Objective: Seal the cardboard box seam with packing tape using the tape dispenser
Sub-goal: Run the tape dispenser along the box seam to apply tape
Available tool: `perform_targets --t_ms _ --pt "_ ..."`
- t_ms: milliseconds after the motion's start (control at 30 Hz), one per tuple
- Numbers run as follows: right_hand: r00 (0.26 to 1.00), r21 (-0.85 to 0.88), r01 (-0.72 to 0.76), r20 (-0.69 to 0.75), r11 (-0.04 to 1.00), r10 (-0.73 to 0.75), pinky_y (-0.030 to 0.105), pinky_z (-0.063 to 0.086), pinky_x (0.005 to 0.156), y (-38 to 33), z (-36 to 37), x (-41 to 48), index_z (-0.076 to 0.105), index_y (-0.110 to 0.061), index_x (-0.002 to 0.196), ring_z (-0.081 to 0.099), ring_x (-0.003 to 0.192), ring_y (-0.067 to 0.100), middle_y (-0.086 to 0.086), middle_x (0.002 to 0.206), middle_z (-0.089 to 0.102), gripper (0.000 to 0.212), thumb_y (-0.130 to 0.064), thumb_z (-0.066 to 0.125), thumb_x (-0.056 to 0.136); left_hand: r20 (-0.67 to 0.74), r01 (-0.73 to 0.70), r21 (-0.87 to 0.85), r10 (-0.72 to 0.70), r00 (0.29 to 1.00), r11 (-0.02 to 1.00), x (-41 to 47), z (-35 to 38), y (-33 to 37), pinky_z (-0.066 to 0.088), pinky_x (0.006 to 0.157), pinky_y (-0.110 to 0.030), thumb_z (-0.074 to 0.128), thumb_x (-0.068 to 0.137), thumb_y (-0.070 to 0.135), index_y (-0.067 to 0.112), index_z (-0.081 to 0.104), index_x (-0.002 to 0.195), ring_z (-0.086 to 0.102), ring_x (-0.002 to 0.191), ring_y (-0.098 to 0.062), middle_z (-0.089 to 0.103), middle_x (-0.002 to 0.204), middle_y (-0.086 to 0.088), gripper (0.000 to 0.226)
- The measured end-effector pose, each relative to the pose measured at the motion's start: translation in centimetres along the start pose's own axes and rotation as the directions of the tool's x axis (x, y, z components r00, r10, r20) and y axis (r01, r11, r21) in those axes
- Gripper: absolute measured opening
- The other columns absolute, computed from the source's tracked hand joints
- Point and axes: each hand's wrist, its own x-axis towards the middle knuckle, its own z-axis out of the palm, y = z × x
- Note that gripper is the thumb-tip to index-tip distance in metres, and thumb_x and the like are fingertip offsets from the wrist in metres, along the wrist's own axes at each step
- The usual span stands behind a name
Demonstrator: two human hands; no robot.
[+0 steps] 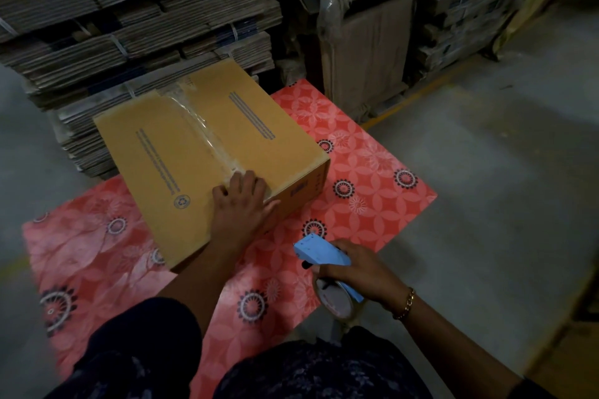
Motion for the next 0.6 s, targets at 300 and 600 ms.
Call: perform_targets --t_ms 300,600 --pt "0.999 -0.033 0.032 0.017 0.999 -0.032 0.051 0.058 0.085 -1.4 -0.1 0.4 0.071 -0.028 0.100 0.076 0.087 0.023 0.002 0.097 0.080 0.043 -0.059 0.079 0.071 0.097 -0.011 0.000 0.011 0.995 1.000 -0.1 -1.0 -0.1 0.038 0.083 -0.049 0.054 0.088 0.060 0.010 0.047 0.128 0.047 0.128 -0.037 0.051 0.138 -0.015 0.064" --pt "0.999 0.009 0.038 0.017 0.999 -0.039 0.056 0.059 0.088 -1.8 -1.3 -0.4 0.069 -0.032 0.105 0.078 0.087 0.024 0.002 0.095 0.082 0.045 -0.058 0.082 0.071 0.044 -0.036 -0.158 0.043 0.998 0.987 -0.9 -0.5 -2.1 0.038 0.087 -0.045 0.054 0.087 0.067 0.017 0.054 0.138 0.052 0.134 -0.031 0.054 0.149 -0.010 0.072"
